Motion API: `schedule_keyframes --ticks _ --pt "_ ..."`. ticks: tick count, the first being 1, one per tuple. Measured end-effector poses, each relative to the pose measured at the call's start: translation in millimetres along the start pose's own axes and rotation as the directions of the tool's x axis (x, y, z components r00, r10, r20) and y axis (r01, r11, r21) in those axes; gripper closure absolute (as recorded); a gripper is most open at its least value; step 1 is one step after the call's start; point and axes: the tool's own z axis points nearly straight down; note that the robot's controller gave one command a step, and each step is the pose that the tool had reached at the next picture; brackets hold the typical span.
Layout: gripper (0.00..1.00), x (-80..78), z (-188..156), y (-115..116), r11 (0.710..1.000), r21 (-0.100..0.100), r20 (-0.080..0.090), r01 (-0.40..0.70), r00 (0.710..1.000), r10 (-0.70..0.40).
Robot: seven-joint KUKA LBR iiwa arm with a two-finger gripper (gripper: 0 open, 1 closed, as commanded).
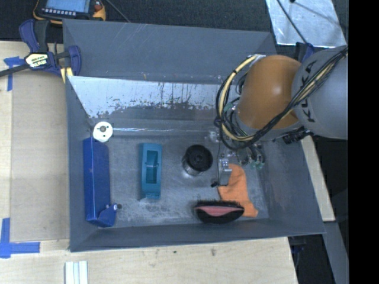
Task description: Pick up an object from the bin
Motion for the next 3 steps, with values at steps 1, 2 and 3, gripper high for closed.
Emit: schedule_keyframes --ticks 1,2,3 --pt "0.00 -1.8 -4.8 0.0 1.000 0.000 0.008 0.000 1.000 0.000" --pt "0.00 34.4 30.9 -41.4 0.980 0.002 0.016 0.200 0.980 -0.200" --pt "0.00 66.8 27.8 -68.4 0.970 0.001 0.003 0.243 0.970 -0.243"
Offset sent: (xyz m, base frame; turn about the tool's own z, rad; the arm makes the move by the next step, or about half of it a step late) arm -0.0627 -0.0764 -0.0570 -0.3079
